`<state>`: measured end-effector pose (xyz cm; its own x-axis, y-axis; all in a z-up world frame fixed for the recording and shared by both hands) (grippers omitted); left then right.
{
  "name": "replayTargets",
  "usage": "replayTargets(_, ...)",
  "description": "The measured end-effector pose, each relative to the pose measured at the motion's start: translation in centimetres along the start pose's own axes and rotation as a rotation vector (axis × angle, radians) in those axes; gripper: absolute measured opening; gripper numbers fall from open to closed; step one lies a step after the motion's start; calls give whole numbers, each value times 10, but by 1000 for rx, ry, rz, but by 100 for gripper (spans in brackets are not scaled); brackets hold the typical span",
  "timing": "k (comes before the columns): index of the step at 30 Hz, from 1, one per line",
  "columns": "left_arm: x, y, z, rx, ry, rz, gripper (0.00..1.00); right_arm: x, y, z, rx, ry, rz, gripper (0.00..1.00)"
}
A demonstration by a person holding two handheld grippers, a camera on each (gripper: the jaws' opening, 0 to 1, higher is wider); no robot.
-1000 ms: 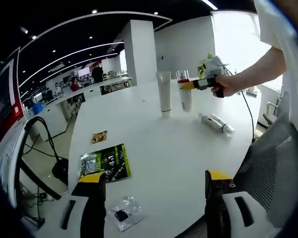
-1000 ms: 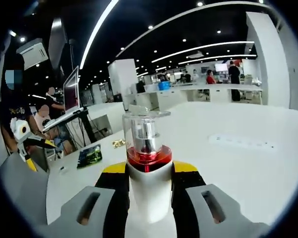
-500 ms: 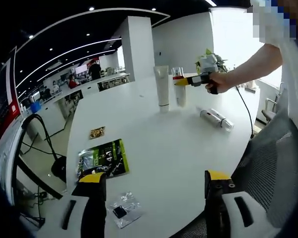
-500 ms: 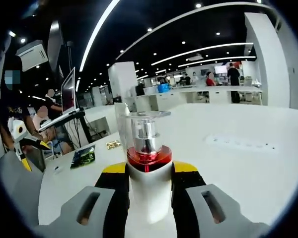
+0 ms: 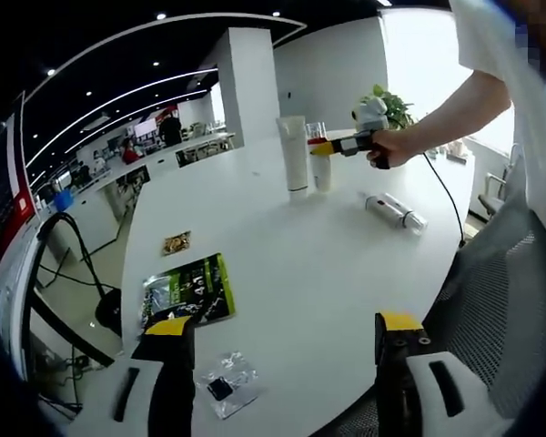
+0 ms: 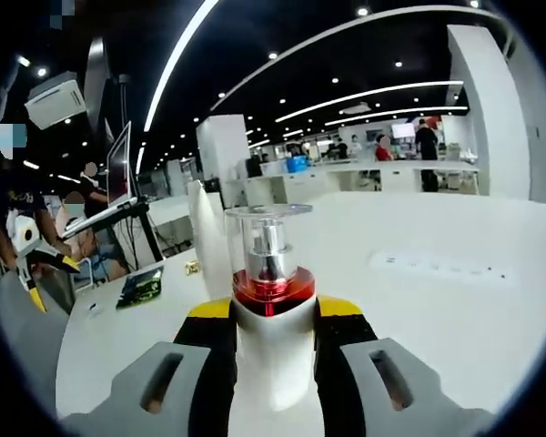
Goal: Arrange the skincare products in the storage area until every visible bottle or jar stands upright without overlapping.
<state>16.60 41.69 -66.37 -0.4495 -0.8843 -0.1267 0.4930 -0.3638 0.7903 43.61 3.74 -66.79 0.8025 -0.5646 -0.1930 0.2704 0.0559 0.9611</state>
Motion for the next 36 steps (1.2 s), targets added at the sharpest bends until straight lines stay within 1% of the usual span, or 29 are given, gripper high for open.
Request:
replayTargets(2,0,0,0,-2,-1,-7,83,3,-1,-1,13,-3,1,29)
replayTargets(4,0,0,0,2,-1,-5,83,4,-1,-1,21,-4,19,29)
replayTargets(10,0,0,0,-1,1,-7,83,2,-6,1,55,3,39,30)
replayTargets(24,1,0,1,2,2,-26,81,-6,-8,3,59,23,70,31)
replayTargets(32,2,0,-1,-4,-7,-39,81,-5,-10,3,62,13,36,32)
replayTargets(34,3,0,-2,-10,-10,-48,81,-5,-10,3,58,9,39,33)
replayTargets(35,3,0,-2,-14,-13,-54,80,-5,-13,3,38,11,16,34)
replayTargets(36,4,0,-2,-16,-15,-64,80,-5,-13,3,45,18,2,37)
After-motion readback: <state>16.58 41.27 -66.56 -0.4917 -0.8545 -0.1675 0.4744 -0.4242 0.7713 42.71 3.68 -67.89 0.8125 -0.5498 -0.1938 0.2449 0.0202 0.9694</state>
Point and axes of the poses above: the point that each gripper's makers call its tool centre point, and the gripper's own axes: z roughly backward along the fingers, x roughly to its right, y roughly out of its top, the point moved 10 cm from there along z, roughly backward along the fingers, and after that the axes turned 8 degrees about y, right-handed, at the moved point
